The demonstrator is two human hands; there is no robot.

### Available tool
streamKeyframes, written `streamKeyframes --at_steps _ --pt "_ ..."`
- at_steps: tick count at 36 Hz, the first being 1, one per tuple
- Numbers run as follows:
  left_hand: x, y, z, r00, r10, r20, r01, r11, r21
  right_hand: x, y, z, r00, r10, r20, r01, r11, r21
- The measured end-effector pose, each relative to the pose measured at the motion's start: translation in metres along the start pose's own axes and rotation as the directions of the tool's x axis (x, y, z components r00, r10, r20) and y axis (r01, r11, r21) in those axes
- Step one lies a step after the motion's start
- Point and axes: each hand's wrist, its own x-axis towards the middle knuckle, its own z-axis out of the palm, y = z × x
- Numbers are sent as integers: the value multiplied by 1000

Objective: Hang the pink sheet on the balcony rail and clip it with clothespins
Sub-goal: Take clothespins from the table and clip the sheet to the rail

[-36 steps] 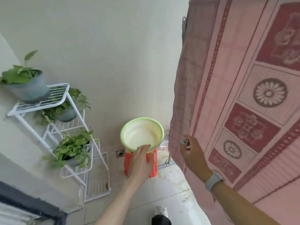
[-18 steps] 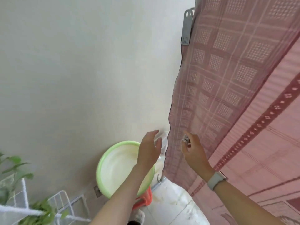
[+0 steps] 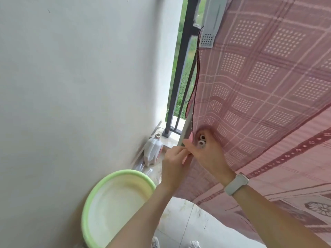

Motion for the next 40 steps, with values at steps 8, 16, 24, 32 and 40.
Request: streamKeyframes --at_steps 8,16,24,32,40 --pt "37 -18 -33 859 -499 114 504 785 -360 -1 -6 7 991 -77 -111 76 997 -15" --pt "82 -21 -23 636 -311 707 743 495 -451 -2 -5 10 996 -7 -92 12 999 50" --pt "94 -25 -15 736 -436 518 662 625 -414 -4 -8 9 992 -21 -121 18 999 -29" --pt "93 -27 -32 844 -414 342 536 680 -500 -6 -20 20 968 -158 -195 154 987 -34" --pt "70 -32 -26 724 -370 583 675 556 -485 -8 6 31 962 -209 -177 159 952 -262"
